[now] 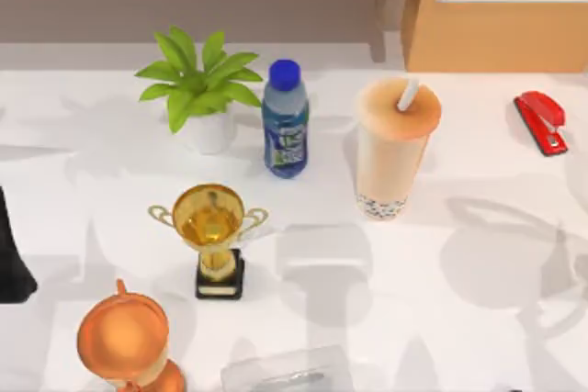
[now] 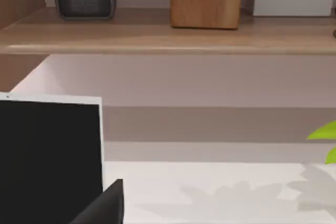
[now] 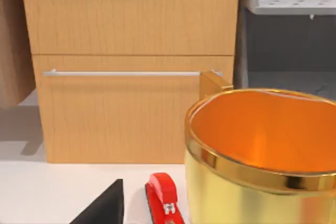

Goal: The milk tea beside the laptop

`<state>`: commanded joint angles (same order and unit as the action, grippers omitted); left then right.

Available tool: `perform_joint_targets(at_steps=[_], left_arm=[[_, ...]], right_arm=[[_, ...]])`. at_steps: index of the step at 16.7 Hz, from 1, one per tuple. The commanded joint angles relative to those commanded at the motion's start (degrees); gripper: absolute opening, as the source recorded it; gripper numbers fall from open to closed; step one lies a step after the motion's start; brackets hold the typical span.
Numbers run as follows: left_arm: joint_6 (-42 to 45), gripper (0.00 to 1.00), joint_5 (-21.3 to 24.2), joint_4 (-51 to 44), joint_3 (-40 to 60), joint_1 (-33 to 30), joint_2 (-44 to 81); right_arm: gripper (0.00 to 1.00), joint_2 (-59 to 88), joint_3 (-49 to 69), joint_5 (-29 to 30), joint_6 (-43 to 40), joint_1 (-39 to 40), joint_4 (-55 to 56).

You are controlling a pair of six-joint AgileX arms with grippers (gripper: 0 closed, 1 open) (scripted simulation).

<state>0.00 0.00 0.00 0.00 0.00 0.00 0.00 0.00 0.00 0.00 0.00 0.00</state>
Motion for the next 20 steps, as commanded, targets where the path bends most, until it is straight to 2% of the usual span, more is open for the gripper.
perform_joint_targets(at_steps=[4, 8, 12, 20], left_arm=[[0.1, 1.00, -1.1, 1.1, 0.7, -1.2, 1.7], [0.6, 1.00, -7.8, 7.9, 5.2, -8.1, 12.5], [1.3, 1.00, -18.6, 19.5, 13.3, -19.2, 32.4], [1.6, 1.00, -43.5, 49.8, 35.2, -45.5, 84.2]], right_arm=[[1.00, 0.0, 0.0, 0.0, 0.0, 0.0, 0.0], [1.00, 0.0, 0.0, 0.0, 0.0, 0.0, 0.0], [1.00, 0.0, 0.0, 0.0, 0.0, 0.0, 0.0], [1.00, 0.0, 0.0, 0.0, 0.0, 0.0, 0.0]])
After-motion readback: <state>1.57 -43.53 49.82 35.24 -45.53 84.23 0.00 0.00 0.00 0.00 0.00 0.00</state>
